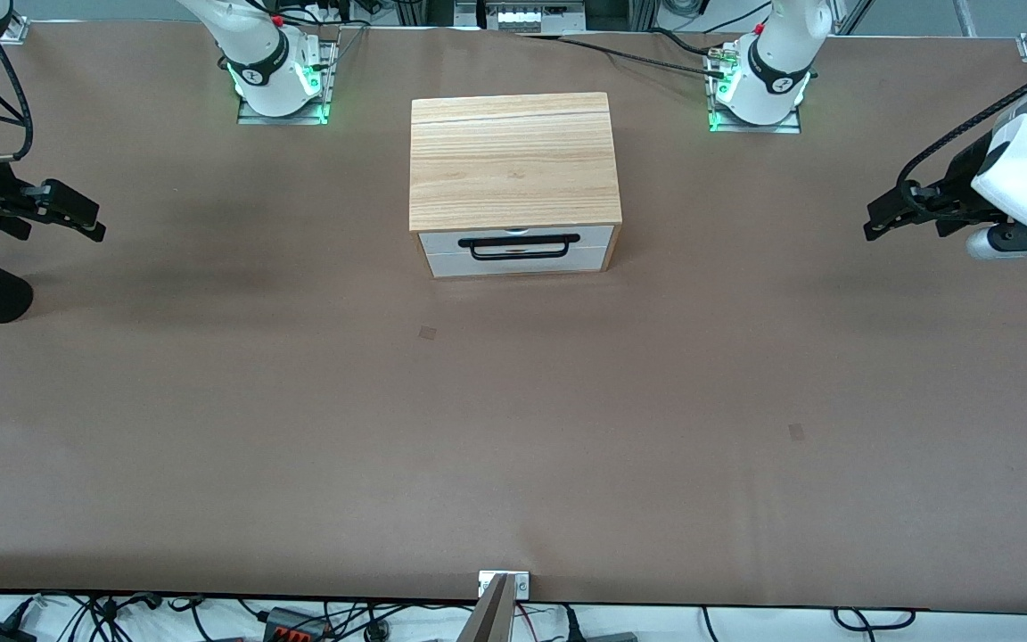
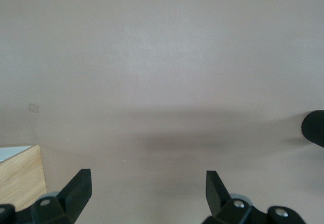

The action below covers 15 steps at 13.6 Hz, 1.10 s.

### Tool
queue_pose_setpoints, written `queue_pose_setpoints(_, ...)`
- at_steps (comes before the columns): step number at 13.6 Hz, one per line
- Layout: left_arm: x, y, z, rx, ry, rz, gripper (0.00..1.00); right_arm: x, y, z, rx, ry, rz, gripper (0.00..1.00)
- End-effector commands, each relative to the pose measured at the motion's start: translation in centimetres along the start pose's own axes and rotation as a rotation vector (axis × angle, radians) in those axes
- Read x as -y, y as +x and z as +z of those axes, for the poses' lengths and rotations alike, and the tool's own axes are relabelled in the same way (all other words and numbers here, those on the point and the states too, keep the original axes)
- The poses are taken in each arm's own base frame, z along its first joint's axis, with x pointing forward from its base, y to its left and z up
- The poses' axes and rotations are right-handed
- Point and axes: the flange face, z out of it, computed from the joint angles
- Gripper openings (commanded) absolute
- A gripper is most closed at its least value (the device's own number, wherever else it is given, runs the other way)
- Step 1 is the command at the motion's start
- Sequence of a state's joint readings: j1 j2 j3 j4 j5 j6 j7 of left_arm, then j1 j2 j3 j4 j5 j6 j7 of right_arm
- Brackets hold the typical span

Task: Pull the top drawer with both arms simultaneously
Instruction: 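Move the left gripper and the right gripper toward the drawer handle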

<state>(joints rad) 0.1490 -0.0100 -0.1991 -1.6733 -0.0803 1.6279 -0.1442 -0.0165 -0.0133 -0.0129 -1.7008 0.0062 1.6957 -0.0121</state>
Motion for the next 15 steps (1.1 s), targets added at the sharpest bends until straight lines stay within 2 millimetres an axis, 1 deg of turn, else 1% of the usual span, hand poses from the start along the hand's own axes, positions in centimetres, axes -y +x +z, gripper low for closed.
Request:
queue_pose_setpoints(1, 1.1, 0.3, -0.7, 0.029, -0.017, 0.003, 1.0, 0.1, -0.4, -0.6, 0.001, -0.009, -0.003, 1.0)
queue_pose_setpoints(4, 1.2, 0.4, -0.5, 0.036, -0.025, -0.001, 1.0, 0.1, -0.4, -0.6, 0.002, -0.009, -0.002, 1.0)
queue_pose_setpoints(6, 1.3, 1.3, 1.2, 0.063, -0.035, -0.002, 1.0, 0.0, -0.6, -0.3, 0.022, -0.009, 0.002, 1.0)
queue_pose_setpoints(7, 1.6, 2.4, 2.9, 0.086, -0.048, -0.009, 1.0, 0.1, -0.6, -0.3, 0.024, -0.009, 0.0, 1.0)
queue_pose_setpoints(9, 2.4, 3.4, 3.3, 0.079, -0.069, -0.031, 1.0, 0.1, -0.6, -0.3, 0.024, -0.009, 0.002, 1.0)
queue_pose_setpoints(10, 2.5, 4.2, 5.1, 0.108, -0.076, -0.027, 1.0, 0.5, -0.6, -0.2, 0.027, -0.008, -0.004, 1.0)
queue_pose_setpoints(11, 2.0, 5.1, 6.6, 0.134, -0.109, -0.022, 1.0, 1.1, -0.6, -0.1, 0.028, -0.008, -0.016, 1.0)
queue_pose_setpoints(13, 0.4, 7.0, 8.8, 0.148, -0.268, -0.001, 1.0, 1.2, -0.3, 0.5, 0.039, -0.008, -0.023, 1.0)
queue_pose_setpoints(15, -1.1, 7.5, 11.5, 0.193, -0.343, 0.028, 1.0, 1.8, 0.8, 3.2, 0.088, -0.008, -0.03, 1.0)
